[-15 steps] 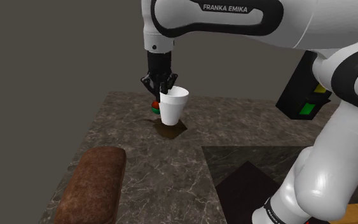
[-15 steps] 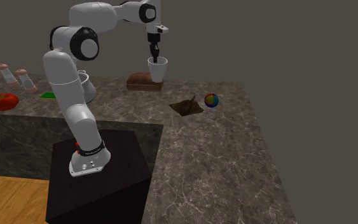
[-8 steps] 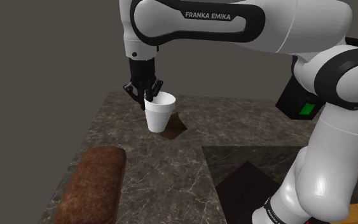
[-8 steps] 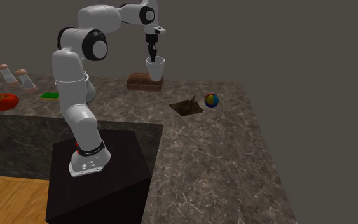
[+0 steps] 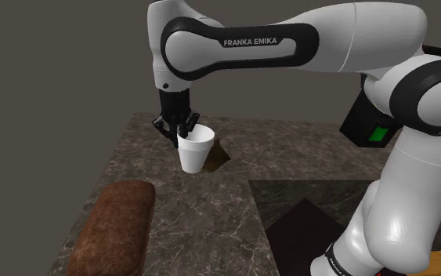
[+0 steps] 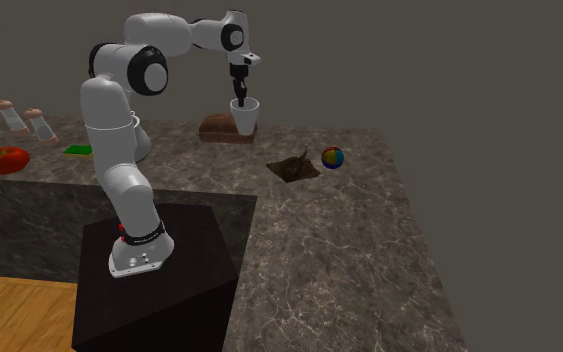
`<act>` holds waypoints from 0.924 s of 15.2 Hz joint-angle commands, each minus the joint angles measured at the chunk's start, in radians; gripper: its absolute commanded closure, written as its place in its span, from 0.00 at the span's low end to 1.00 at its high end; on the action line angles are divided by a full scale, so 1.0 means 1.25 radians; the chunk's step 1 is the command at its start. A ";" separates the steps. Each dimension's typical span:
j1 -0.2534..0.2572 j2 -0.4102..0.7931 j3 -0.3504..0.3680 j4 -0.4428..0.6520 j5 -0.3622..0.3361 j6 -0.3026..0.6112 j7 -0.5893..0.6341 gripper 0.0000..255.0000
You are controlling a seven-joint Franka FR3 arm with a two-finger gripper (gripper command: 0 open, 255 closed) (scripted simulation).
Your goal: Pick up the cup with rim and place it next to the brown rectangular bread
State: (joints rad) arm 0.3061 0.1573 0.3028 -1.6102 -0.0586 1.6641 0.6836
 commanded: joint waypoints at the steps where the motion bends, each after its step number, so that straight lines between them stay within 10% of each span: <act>1: 0.000 0.002 0.000 -0.019 -0.001 0.021 0.001 1.00; 14: -0.001 0.019 -0.003 -0.138 -0.008 0.156 0.007 1.00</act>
State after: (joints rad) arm 0.3047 0.1768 0.3002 -1.7716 -0.0667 1.8440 0.6920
